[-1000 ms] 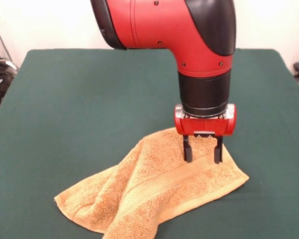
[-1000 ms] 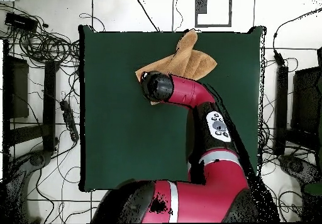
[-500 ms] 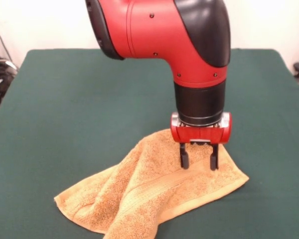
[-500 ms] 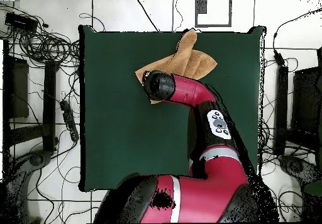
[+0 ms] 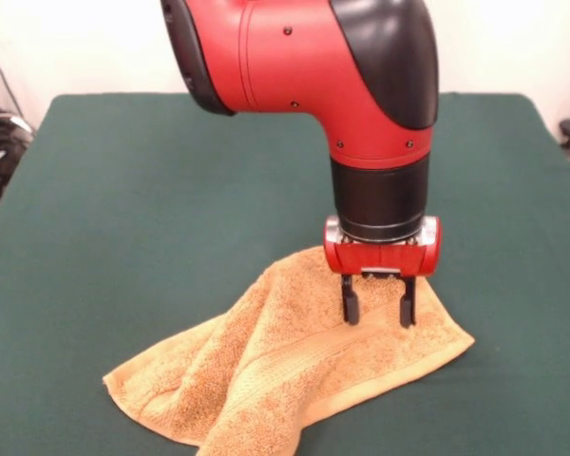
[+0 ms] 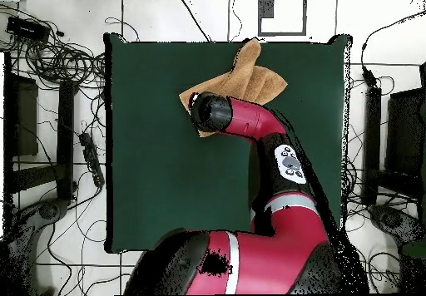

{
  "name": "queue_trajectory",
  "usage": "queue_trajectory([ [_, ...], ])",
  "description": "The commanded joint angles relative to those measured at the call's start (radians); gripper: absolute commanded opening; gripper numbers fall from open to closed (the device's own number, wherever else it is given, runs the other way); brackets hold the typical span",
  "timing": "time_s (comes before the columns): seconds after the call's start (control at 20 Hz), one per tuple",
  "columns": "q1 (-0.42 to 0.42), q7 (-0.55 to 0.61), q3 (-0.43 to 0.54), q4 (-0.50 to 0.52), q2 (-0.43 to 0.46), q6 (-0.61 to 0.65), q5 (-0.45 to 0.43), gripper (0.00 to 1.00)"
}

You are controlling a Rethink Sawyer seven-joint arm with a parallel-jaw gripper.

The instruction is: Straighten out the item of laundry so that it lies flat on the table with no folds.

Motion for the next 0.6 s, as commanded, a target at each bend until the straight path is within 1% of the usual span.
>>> queue_trajectory([
  [0.05, 0.01, 0.124, 0.034, 0.052, -0.012, -0.037, -0.014, 1.0],
  [0.3, 0.025, 0.164, 0.018, 0.087, -0.032, -0.072, -0.009, 1.0],
  [0.4, 0.027, 0.167, 0.019, 0.077, -0.024, -0.074, -0.004, 1.0],
  [0.6, 0.009, 0.143, 0.054, 0.064, 0.007, -0.102, -0.006, 1.0],
])
